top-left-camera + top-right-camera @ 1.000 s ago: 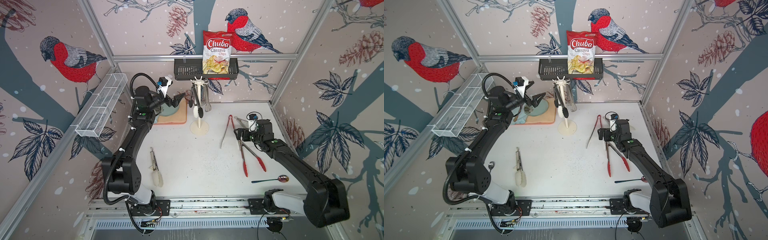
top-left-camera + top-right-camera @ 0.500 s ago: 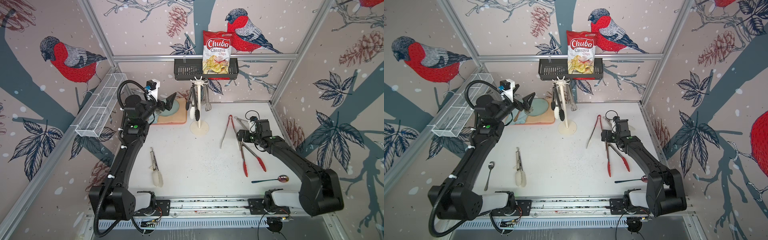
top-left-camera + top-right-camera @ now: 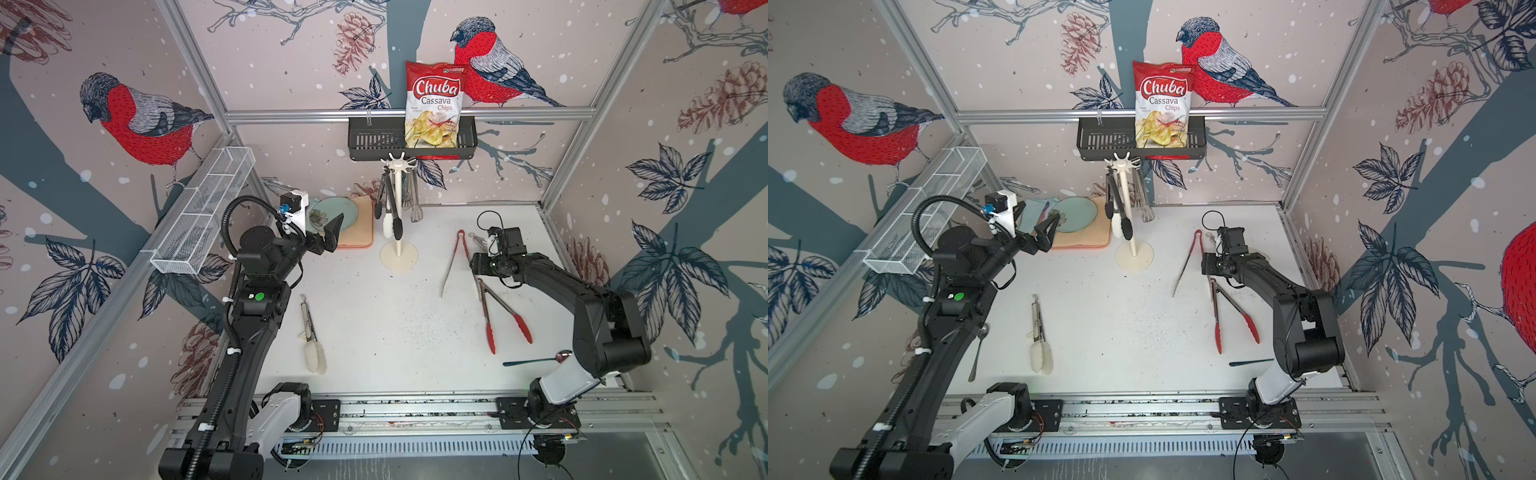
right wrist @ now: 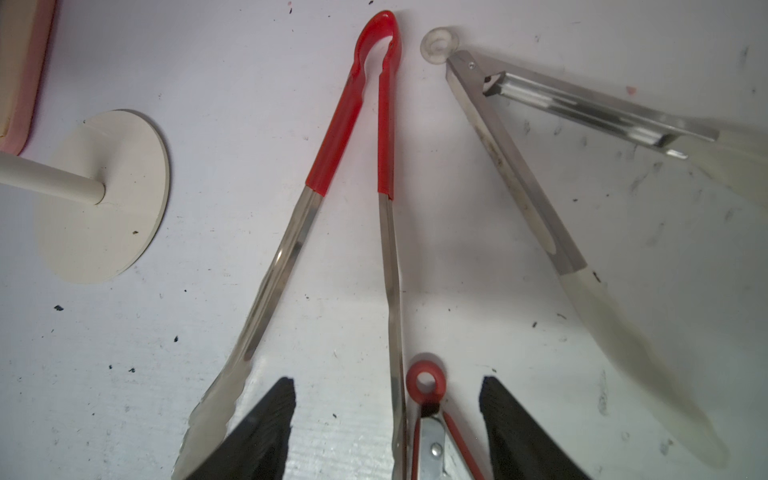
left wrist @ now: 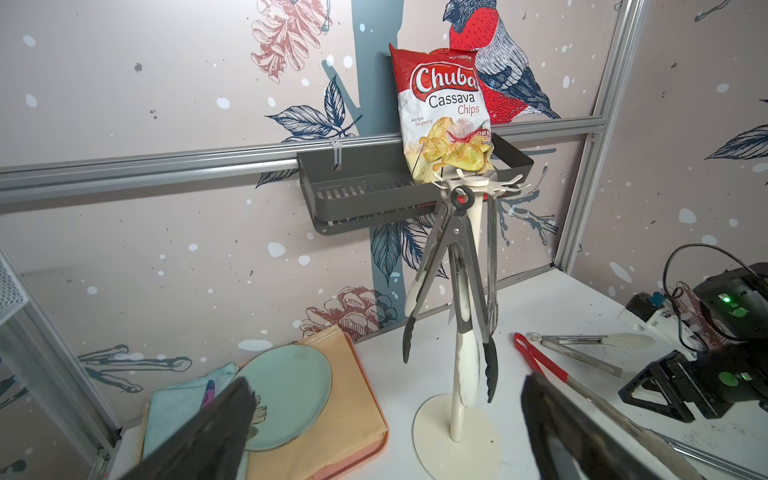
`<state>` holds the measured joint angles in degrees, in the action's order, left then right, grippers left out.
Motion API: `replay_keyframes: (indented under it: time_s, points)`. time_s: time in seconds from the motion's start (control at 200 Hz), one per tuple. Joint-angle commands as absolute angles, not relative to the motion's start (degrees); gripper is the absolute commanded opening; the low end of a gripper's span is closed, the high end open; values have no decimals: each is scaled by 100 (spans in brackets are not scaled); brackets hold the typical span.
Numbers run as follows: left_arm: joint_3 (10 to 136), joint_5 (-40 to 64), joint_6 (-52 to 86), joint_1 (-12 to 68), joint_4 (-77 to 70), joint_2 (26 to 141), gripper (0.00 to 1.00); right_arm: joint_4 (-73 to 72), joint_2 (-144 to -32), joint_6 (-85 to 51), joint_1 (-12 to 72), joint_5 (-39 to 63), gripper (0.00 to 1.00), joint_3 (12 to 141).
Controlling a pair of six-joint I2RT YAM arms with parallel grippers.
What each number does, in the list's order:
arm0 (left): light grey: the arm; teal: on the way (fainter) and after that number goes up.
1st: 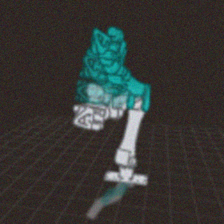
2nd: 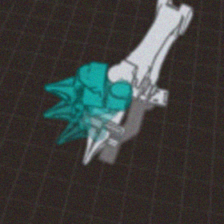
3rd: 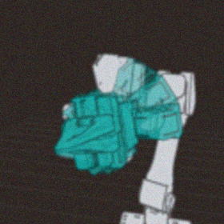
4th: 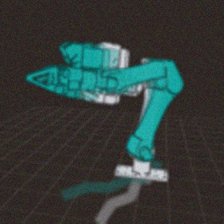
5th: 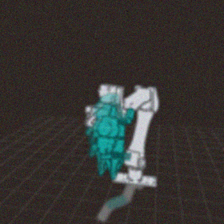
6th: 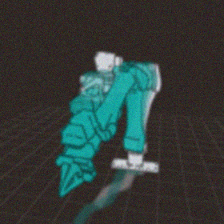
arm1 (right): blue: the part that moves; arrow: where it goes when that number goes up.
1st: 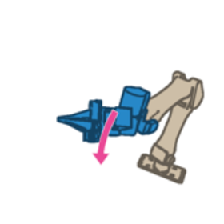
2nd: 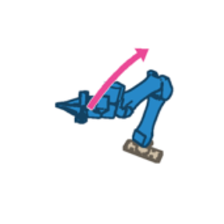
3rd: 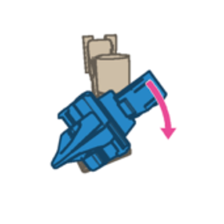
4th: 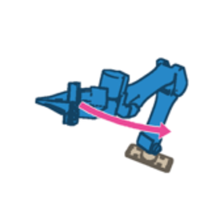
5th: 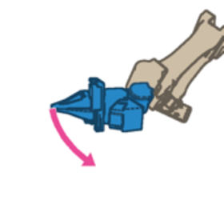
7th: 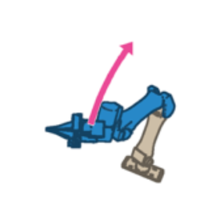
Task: Hang food tongs on kitchen utensil racks
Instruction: Pick up the food tongs from the center of the board.
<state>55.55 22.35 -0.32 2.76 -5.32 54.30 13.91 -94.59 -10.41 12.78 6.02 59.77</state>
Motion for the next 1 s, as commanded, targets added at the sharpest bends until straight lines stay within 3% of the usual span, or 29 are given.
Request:
replay_keyframes:
  time_s: [0.0, 0.205, 0.69, 0.996]
  points:
    - [5247, 2232, 357, 267, -346, 5167, 98, 1362, -9718, -905, 1300, 549, 65, 6221]
    - [4769, 2064, 505, 281, 30, 4611, 98, 1526, -10426, -826, 1310, 607, 46, 6800]
    - [4142, 1985, 759, 277, 444, 3902, 98, 1633, -11327, -598, 1362, 328, 43, 7630]
    - [3740, 1906, 928, 274, 540, 3715, 98, 1723, -11785, -571, 1388, 209, 37, 8094]
